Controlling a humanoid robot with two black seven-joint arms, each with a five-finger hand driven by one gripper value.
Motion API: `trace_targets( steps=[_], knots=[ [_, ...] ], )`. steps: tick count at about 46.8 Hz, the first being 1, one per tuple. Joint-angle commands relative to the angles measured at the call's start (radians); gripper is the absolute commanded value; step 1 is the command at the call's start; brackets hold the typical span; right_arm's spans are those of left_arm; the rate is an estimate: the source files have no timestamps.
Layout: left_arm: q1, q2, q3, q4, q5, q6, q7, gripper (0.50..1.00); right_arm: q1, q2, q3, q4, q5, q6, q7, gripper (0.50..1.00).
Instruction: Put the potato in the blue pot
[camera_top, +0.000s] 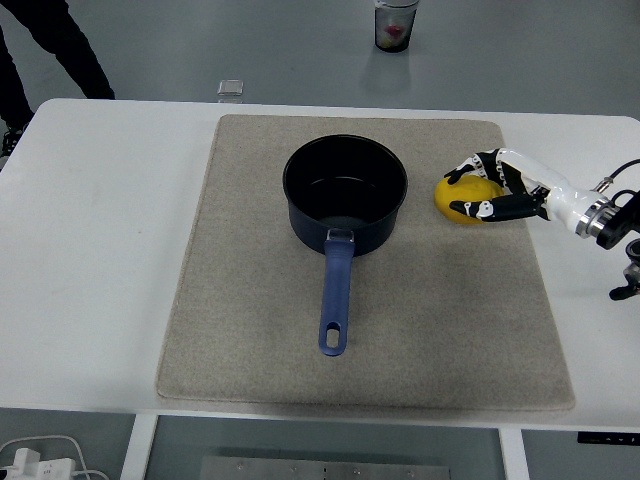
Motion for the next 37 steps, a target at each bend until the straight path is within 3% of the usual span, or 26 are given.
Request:
trace_targets(
  steps=[1, 25, 37],
  knots=[
    [0.000, 0.000, 0.000, 0.000, 0.000, 0.000, 0.001, 0.996, 0.019, 0.000, -0.006, 0.000, 0.010, 0.003, -0.002, 0.500],
    [0.000, 0.000, 0.000, -0.003, 0.001, -0.002, 0.000, 0.996, 0.207, 0.006, -0.127, -0.002, 0.093, 0.024, -0.011, 0.500],
    [0.000, 0.000, 0.000, -0.003, 0.001, -0.002, 0.000, 0.996, 0.253, 0.069, -0.161, -0.054, 0.111, 0.024, -0.013, 0.500]
  ],
)
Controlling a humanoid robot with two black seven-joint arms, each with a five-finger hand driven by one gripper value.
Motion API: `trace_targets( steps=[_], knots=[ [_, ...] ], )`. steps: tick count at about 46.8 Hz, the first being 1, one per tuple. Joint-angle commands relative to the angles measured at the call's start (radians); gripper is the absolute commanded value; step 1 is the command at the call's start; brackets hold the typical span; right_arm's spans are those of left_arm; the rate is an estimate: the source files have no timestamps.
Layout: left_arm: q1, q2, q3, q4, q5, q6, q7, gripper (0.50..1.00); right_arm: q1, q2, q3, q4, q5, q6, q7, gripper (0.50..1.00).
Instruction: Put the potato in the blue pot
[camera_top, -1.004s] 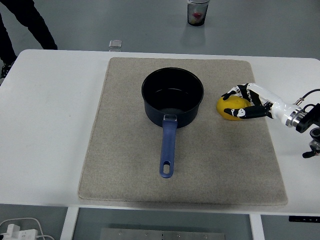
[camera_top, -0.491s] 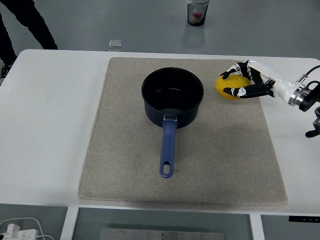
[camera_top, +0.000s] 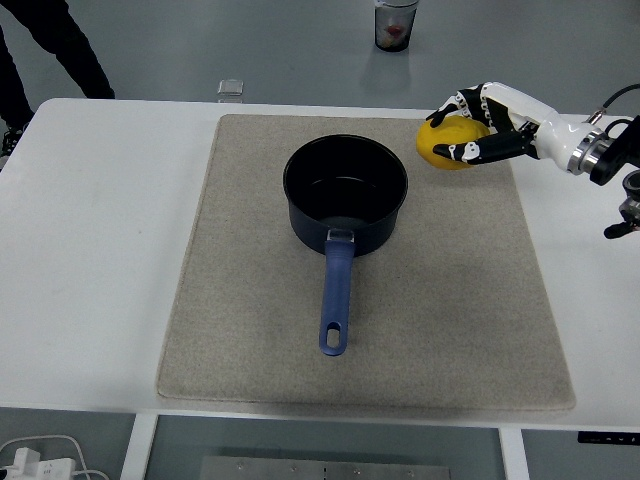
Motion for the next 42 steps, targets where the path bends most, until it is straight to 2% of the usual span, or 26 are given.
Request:
trace_targets(
  steps=[1, 10, 25, 42],
  knots=[
    [0.000, 0.000, 0.000, 0.000, 0.000, 0.000, -0.001, 0.996, 0.017, 0.032, -0.003, -0.021, 0.000, 0.000, 0.000, 0.500],
    [0.000, 0.000, 0.000, 0.000, 0.000, 0.000, -0.001, 0.996, 0.048, 0.124, -0.046, -0.083, 0.034, 0.000, 0.000, 0.500],
    [0.000, 0.000, 0.000, 0.000, 0.000, 0.000, 0.000, 0.996, 0.085, 0.225, -0.078, -0.161, 0.055, 0.003, 0.000, 0.500],
    [0.000, 0.000, 0.000, 0.002, 0.000, 0.000, -0.001, 0.996, 0.088, 0.288, -0.081, -0.204, 0.061, 0.002, -0.001, 0.500]
  ],
)
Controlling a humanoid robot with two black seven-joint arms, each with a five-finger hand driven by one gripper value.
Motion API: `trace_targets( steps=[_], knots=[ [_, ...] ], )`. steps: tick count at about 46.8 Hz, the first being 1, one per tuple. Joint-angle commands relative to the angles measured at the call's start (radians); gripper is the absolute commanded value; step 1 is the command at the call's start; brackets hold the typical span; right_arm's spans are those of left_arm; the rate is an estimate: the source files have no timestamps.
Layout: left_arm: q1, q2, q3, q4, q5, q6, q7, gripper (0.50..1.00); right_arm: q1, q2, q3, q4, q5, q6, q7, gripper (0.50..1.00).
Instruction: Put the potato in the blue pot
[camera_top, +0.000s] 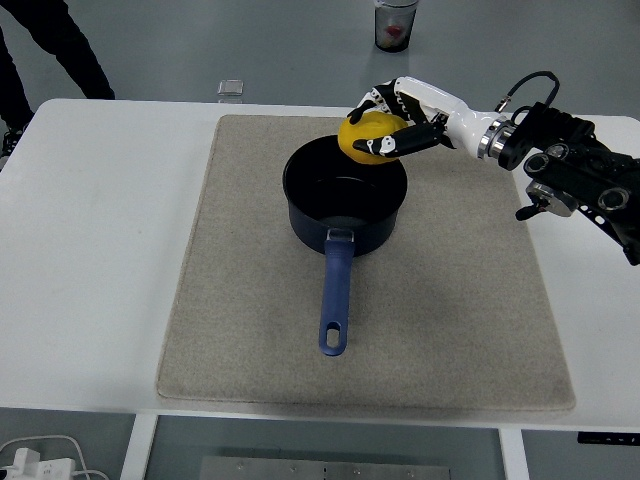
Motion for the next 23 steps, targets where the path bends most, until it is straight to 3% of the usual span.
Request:
trace_targets(
  steps=[1, 23],
  knots=[
    [0.000, 0.000, 0.000, 0.000, 0.000, 0.000, -0.001, 0.996, 0.000, 0.011, 0.000, -0.005, -0.001, -0.001, 0.000, 0.500],
    [0.000, 0.000, 0.000, 0.002, -0.002, 0.000, -0.001, 0.996, -0.006, 0.110, 0.002, -0.062, -0.001, -0.001, 0.000, 0.500]
  ],
)
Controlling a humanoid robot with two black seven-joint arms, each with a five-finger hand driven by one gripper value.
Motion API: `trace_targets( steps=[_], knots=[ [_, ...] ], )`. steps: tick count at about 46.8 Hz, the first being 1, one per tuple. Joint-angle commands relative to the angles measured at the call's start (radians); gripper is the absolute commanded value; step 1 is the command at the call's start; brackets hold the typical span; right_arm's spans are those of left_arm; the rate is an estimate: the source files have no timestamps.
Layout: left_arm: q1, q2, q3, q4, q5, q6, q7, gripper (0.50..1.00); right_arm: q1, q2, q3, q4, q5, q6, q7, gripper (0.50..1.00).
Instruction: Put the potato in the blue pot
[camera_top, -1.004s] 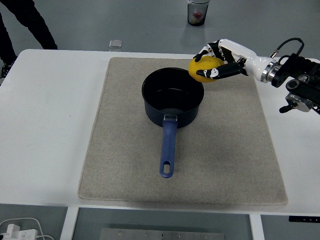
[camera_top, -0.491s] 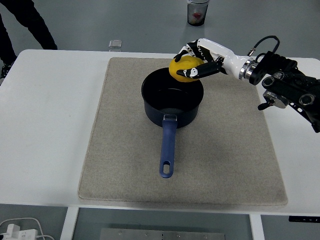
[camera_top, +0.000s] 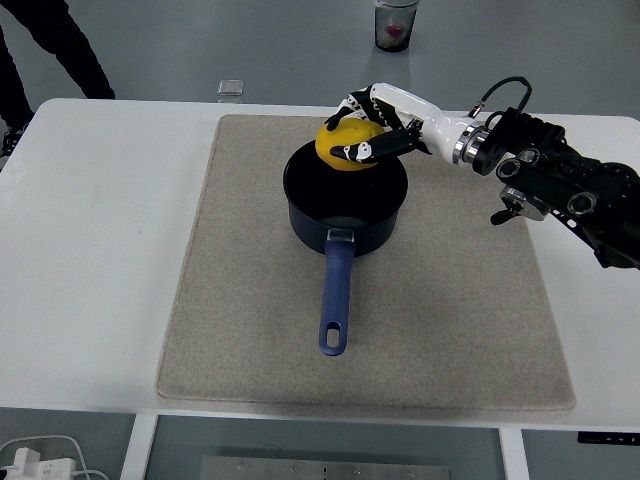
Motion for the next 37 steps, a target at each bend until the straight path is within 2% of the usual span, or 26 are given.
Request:
trace_targets(
  steps=[1, 22, 23, 24, 25, 37],
  knots=[
    [0.000, 0.000, 0.000, 0.000, -0.001, 0.000, 0.000, 0.996, -0.001, 0.021, 0.001, -0.013, 0.000, 0.000, 0.000, 0.500],
    [0.000, 0.000, 0.000, 0.000, -0.001, 0.000, 0.000, 0.996, -0.017, 0.021, 0.009, -0.017, 0.002, -0.011, 0.000, 0.500],
    [0.000, 0.000, 0.000, 0.000, -0.001, 0.000, 0.000, 0.996, -0.018, 0.021, 0.009, -0.017, 0.002, -0.011, 0.000, 0.656],
    [0.000, 0.000, 0.000, 0.002, -0.001, 0.000, 0.000, 0.996, -0.017, 0.021, 0.007, -0.017, 0.002, -0.002, 0.000, 0.957],
    [0.000, 0.000, 0.000, 0.002, -0.001, 0.000, -0.001, 0.996, -0.017, 0.019, 0.004, -0.017, 0.002, 0.001, 0.000, 0.985],
    [0.000, 0.000, -0.002, 0.002, -0.001, 0.000, 0.000, 0.996, -0.017, 0.018, 0.011, -0.017, 0.026, 0.001, -0.001, 0.983]
  ],
)
